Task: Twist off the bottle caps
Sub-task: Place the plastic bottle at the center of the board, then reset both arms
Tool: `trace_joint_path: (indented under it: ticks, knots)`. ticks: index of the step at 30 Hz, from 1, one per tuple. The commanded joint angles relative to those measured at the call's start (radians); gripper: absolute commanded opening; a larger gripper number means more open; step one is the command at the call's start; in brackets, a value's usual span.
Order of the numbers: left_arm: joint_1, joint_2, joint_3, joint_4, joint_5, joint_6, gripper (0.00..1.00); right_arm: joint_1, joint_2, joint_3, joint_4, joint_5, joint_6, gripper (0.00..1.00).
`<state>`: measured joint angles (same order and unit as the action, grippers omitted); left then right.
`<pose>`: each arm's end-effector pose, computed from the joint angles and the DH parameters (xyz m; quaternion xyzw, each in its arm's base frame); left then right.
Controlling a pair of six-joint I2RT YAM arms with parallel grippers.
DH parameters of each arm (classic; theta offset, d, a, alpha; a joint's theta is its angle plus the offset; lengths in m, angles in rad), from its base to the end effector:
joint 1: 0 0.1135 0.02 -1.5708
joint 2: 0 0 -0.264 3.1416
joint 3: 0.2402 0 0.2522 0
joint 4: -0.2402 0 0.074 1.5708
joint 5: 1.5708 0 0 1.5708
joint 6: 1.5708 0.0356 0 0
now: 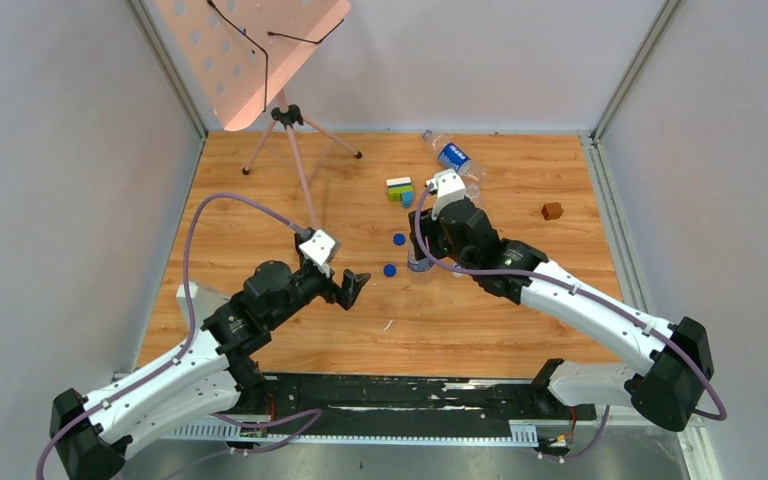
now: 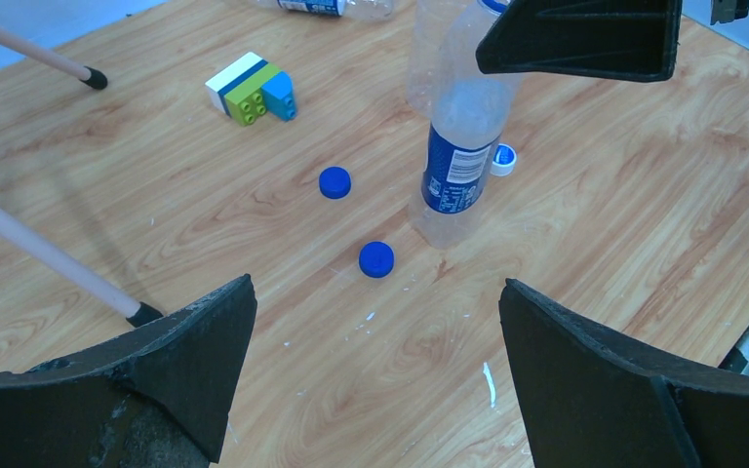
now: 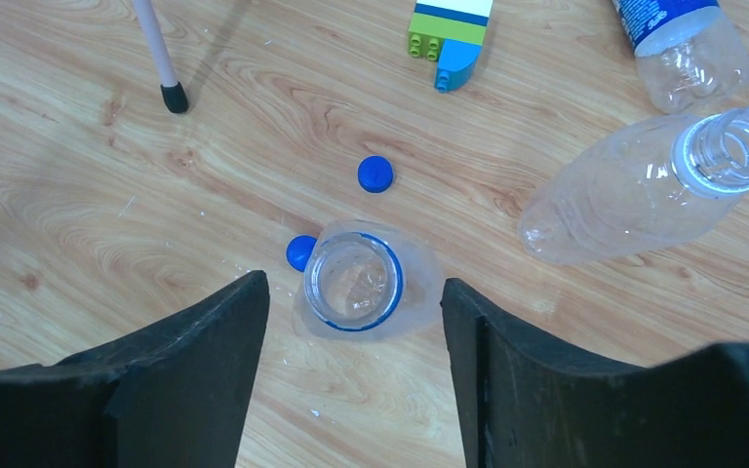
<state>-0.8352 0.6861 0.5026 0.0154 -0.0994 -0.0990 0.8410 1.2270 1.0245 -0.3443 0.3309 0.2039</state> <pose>0.1203 -0.1277 0.2767 0.2447 0.7234 -0.2563 0.5925 0.1920 0.1973 0.3156 -0.1927 0.8419 0.1167 0.4904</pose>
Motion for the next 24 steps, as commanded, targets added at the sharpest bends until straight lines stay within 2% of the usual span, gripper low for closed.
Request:
trace_joint_path:
  ticks: [1, 9, 13, 16, 19, 24]
  knots:
    - [0.003, -0.01, 0.036, 0.008, -0.016, 0.012, 1.0, -0.001, -0.036, 0.025, 0.008, -0.019, 0.013, 0.68]
    - [0.002, -0.019, 0.026, 0.013, -0.1, -0.012, 1.0, -0.002, -0.175, -0.005, 0.014, -0.003, 0.041, 0.81]
    - [0.003, -0.02, 0.019, 0.037, -0.152, -0.008, 1.0, -0.002, -0.275, -0.051, 0.055, 0.098, 0.039, 0.86]
    - [0.005, 0.004, 0.041, 0.018, -0.249, -0.011, 1.0, -0.036, -0.329, -0.086, 0.062, 0.207, 0.044, 0.91]
    - [0.034, 0.046, 0.074, -0.037, -0.295, -0.022, 1.0, -0.148, -0.384, -0.117, 0.03, 0.197, 0.082, 0.92]
    - [0.164, 0.032, 0.077, -0.064, -0.233, -0.078, 1.0, -0.493, -0.486, -0.153, -0.05, -0.042, 0.178, 0.92]
